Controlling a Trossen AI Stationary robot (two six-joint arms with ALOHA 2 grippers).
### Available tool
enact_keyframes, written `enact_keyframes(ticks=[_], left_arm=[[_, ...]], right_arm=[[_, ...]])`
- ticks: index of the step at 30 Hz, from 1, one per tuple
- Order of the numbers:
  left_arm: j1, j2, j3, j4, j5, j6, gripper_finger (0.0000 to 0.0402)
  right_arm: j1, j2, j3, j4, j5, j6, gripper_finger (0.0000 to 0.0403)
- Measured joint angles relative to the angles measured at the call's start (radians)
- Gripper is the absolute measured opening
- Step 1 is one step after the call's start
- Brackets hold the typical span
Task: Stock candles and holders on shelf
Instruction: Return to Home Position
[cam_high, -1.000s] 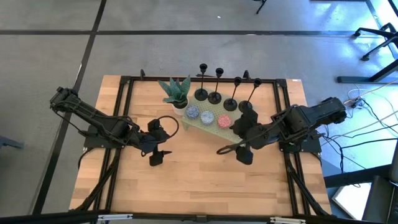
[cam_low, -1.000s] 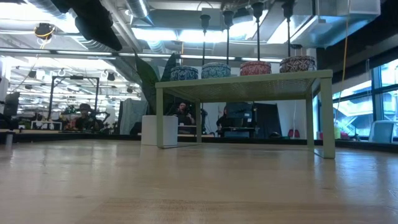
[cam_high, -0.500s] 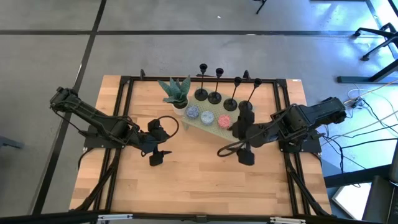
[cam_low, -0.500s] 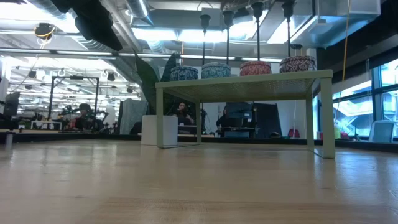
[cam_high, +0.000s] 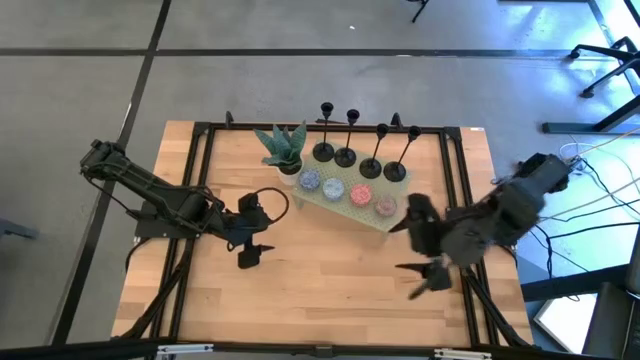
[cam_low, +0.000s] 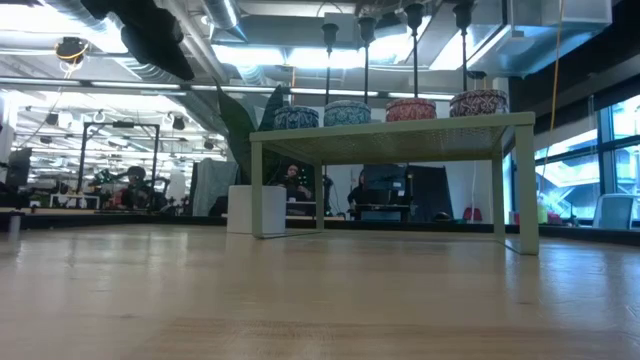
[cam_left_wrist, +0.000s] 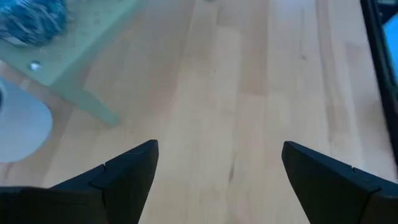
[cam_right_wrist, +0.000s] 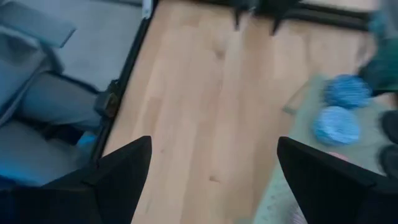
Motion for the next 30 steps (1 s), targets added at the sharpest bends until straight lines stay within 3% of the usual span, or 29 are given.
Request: enact_keyframes(ticks=[4,9,14,17,23,30], left_arm=[[0.001,-0.029,0.048,0.002,0.002,-0.020,0.0340],[0.001,-0.136,0.134,-0.011,-0.014,0.083,0.0340],[-0.002,-0.288,0.161,-0.018,-0.089,0.275,0.0340],[-0.002,-0.361,0.161,-0.085,-0.158,0.305,0.0340],[0.000,-0.443,0.161,-0.286,-0.304,0.188,0.0340],[0.000,-0.455,0.158,-0.355,-0.348,0.123,0.0340]], right_arm=[[0.083,-0.092,-0.082,-0.013,0.160,0.075,0.0351],[0.130,-0.260,-0.334,0.088,0.282,0.193,0.0351],[0.132,-0.432,-0.655,0.342,0.212,0.172,0.0351],[0.132,-0.519,-0.829,0.480,0.208,0.148,0.0351],[0.131,-0.664,-1.074,0.674,0.208,0.143,0.0351],[0.130,-0.827,-1.226,0.833,0.188,0.049,0.0351]])
